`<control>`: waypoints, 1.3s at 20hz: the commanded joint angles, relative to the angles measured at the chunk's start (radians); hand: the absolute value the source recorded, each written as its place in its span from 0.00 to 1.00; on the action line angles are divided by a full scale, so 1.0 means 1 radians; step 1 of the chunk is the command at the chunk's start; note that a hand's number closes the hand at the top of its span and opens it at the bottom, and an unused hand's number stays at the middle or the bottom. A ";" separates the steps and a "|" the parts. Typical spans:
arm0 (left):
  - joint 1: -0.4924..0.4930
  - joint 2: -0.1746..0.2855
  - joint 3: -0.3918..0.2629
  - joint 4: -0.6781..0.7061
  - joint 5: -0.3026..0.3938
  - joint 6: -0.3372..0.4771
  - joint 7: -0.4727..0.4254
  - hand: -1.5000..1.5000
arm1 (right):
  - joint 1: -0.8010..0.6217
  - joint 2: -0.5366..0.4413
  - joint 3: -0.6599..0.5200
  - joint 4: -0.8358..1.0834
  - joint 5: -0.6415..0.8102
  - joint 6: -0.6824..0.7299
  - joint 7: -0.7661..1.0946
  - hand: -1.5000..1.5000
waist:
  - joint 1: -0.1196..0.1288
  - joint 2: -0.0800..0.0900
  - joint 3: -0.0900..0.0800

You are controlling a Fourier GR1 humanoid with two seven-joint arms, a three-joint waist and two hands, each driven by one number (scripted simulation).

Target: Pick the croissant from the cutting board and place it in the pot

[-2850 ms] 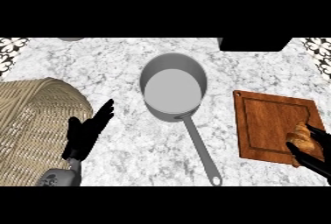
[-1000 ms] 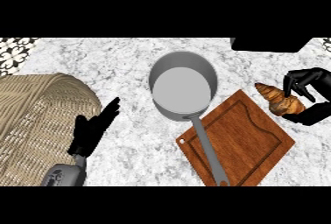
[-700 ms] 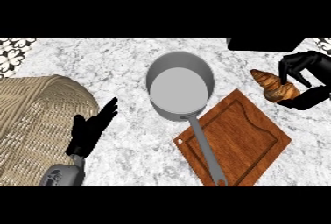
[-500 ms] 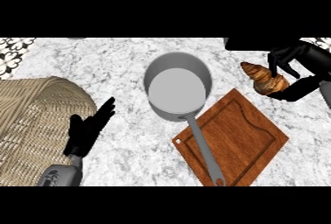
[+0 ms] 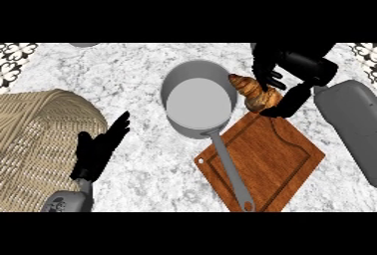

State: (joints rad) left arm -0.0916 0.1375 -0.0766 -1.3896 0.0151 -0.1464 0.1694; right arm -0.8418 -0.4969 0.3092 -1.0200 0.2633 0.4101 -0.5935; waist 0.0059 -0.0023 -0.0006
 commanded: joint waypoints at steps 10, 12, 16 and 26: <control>0.019 0.008 0.021 -0.004 0.007 -0.015 -0.010 0.50 | -0.011 0.144 0.248 -0.168 0.443 -0.242 0.255 1.00 | 0.002 0.001 0.000; 0.023 -0.010 -0.006 -0.012 -0.018 0.000 -0.001 0.50 | -0.019 0.190 0.302 -0.164 0.515 -0.245 0.333 1.00 | 0.002 0.001 0.000; 0.053 -0.017 -0.009 0.011 -0.035 0.007 -0.064 0.50 | -0.043 0.231 0.374 -0.085 0.532 -0.025 0.459 1.00 | 0.004 0.002 -0.002; -0.031 -0.021 0.016 0.027 -0.013 -0.002 0.005 0.50 | 0.036 0.418 0.236 -0.023 0.421 -0.017 0.454 0.00 | -0.005 0.008 0.001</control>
State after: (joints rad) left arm -0.0849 0.1328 -0.0611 -1.3797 0.0080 -0.1646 0.1613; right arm -0.8515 -0.1460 0.6180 -1.0494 0.7732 0.4227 -0.0876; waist 0.0053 -0.0027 -0.0016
